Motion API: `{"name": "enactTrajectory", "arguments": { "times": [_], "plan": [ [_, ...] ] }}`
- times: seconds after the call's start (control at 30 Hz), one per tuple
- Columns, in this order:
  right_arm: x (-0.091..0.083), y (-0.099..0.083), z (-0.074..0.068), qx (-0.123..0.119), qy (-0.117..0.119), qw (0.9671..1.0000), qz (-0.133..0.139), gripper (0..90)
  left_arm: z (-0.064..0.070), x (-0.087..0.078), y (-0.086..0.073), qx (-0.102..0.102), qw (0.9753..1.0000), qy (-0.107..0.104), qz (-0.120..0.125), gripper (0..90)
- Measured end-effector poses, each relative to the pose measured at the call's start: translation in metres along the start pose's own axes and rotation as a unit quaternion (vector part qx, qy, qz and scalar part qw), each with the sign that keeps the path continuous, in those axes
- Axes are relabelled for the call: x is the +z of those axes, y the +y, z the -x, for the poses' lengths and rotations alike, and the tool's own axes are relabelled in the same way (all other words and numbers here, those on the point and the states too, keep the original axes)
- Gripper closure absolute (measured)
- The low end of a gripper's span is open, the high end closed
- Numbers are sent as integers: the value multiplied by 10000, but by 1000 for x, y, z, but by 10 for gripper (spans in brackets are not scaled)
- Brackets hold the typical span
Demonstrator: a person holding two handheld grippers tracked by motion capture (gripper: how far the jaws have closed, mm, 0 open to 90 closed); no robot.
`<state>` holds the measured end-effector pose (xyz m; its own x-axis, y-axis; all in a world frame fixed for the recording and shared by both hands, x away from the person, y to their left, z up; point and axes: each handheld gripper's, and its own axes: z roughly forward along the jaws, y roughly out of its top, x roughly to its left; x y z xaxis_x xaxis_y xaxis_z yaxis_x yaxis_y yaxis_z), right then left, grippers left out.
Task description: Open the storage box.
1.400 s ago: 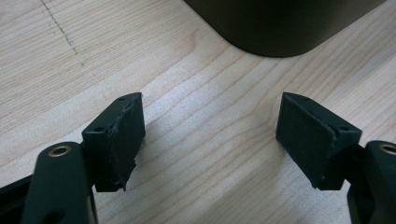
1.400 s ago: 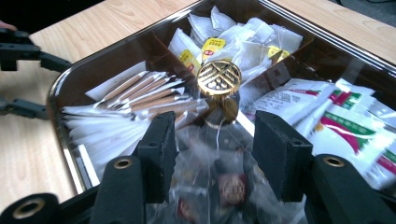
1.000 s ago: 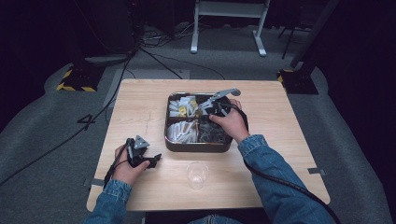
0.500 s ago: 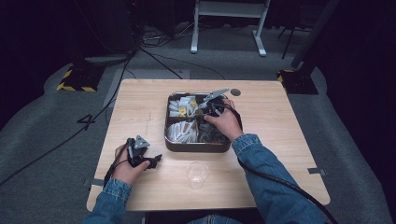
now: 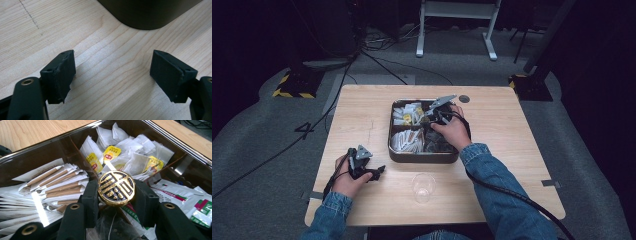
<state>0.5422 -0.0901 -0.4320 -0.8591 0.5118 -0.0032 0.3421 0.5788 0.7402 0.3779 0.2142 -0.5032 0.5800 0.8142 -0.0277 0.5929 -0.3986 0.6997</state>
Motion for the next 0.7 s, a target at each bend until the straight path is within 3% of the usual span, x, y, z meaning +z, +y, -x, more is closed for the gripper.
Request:
{"name": "enactTrajectory", "arguments": {
  "times": [0.37, 0.7],
  "plan": [
    [-30, 9, 3, -71, -35, 9997, 237, 588, 0, 0, 0, -8, 10000, 3, -13, 214],
    [-58, 11, 5, -242, -114, 9993, 250, 588, 0, 0, 0, 2, 10000, -1, -8, 214]
  ]
}}
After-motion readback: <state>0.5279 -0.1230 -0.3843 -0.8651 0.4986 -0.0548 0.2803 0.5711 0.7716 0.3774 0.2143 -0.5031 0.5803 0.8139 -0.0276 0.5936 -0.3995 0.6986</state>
